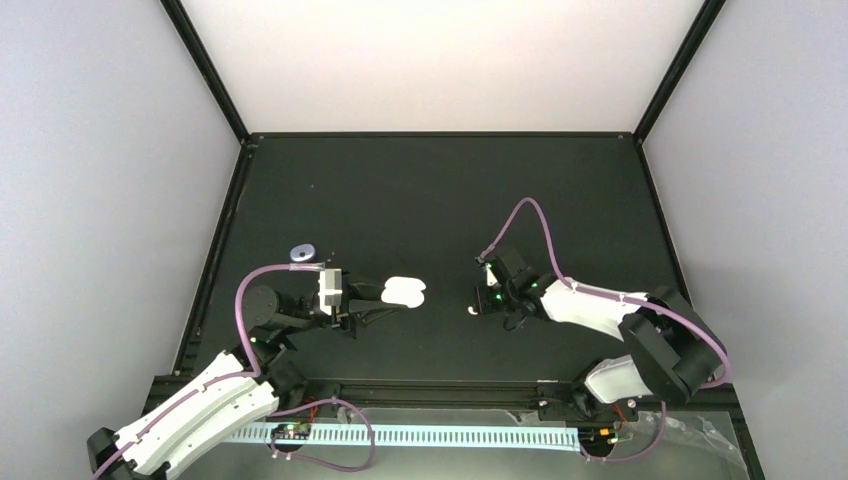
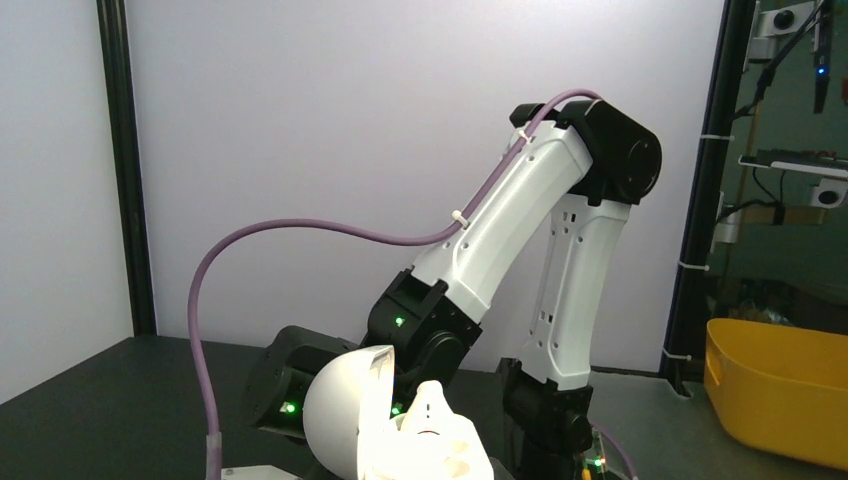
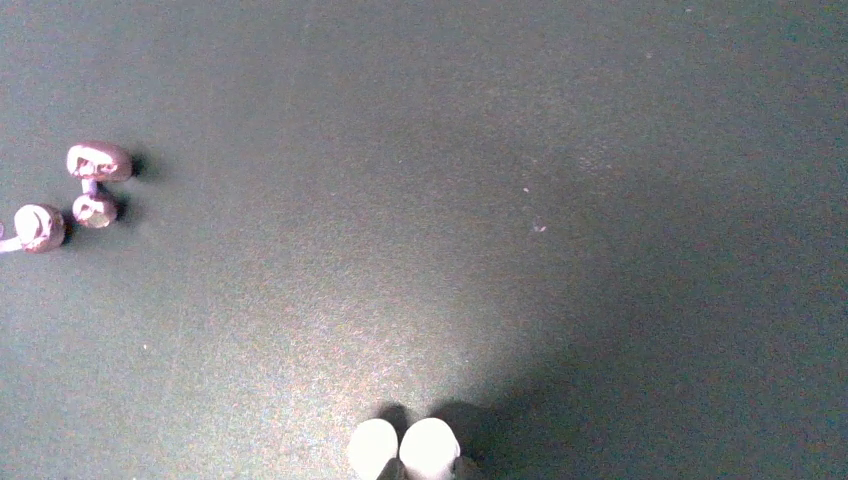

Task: Insert the wireless bluetooth earbuds into the charging case
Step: Pick up the earbud from the center of the board.

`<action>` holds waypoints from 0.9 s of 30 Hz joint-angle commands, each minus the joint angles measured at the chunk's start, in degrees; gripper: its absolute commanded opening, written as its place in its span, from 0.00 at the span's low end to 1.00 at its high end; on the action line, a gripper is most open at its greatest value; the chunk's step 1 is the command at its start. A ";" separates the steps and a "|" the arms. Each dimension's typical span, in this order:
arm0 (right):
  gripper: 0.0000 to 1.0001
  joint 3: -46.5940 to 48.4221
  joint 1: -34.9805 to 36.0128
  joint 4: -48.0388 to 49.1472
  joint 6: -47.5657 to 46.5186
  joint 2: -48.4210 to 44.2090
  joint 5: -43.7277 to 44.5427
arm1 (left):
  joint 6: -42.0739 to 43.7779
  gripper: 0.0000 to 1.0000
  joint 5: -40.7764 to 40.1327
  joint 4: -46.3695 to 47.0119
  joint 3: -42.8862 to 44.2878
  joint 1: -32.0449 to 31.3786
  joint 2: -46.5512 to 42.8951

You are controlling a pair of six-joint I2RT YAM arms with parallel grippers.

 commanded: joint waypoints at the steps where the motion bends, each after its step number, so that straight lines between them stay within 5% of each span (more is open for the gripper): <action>1: 0.07 0.95 0.14 -0.92 -2.32 -1.08 -0.69 | 0.31 0.02 0.02 0.75 0.94 -0.48 0.25; 7: 0.07 1.83 0.29 -3.14 -1.55 -5.18 -0.23 | 0.31 0.02 -0.09 0.96 0.94 -0.48 0.42; 20: 0.08 -6.60 0.13 7.38 28.27 -15.46 8.00 | -0.11 0.01 0.08 1.23 0.85 -0.69 0.85; 27: 0.12 -6.75 0.09 9.50 34.64 -10.07 10.89 | -0.35 0.02 0.19 1.63 0.85 -0.80 0.80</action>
